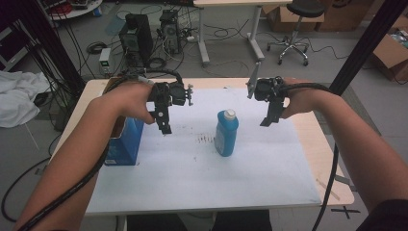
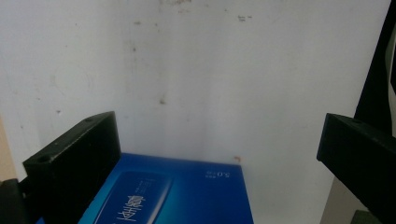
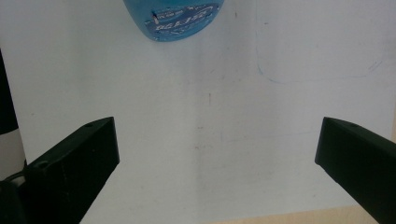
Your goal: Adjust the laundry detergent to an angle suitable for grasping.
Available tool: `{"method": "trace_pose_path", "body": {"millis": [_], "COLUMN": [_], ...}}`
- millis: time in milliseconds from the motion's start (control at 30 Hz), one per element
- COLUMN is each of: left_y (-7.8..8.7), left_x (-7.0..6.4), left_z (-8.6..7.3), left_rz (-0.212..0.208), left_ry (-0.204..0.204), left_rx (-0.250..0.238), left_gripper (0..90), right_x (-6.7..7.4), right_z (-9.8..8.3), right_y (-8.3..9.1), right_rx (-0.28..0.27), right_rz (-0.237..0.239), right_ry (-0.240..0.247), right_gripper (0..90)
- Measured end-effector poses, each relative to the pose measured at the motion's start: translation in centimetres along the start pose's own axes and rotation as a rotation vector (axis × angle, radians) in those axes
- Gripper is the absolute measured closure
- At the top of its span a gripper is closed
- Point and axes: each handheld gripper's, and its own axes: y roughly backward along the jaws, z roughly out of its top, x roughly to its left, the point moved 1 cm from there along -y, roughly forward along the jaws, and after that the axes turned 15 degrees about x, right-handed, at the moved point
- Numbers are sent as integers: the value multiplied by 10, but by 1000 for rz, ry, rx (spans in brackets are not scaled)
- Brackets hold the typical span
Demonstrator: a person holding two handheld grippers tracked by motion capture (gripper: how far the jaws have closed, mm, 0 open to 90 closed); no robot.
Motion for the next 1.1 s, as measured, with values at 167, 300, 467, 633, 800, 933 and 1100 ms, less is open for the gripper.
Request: {"method": "trace_pose_path", "body": {"millis": [167, 300, 467, 633, 800, 933, 1100], "left_y": [2, 2, -1, 1, 1, 0, 1], "left_x": [1, 2, 1, 1, 2, 2, 1], "left_z": [0, -1, 0, -1, -3, -4, -4], "left_rz": [3, 5, 0, 5, 3, 2, 2], "left_ry": [0, 6, -1, -4, -2, 7, 5], "left_rx": [-8, -7, -8, -8, -17, -7, -6], "left_gripper": [1, 0, 1, 1, 1, 1, 1], "right_x": [0, -1, -2, -1, -1, -3, -3], "right_z": [-3, -6, -7, -5, -4, -3, -3], "right_y": [-1, -1, -1, -1, -2, -1, 0], "right_rx": [3, 14, 5, 6, 11, 7, 14], "right_rz": [3, 1, 1, -1, 0, -1, 0], "right_ry": [-7, -9, -16, -20, -18, -15, -7], "right_gripper": [0, 0, 0, 0, 0, 0, 0]}}
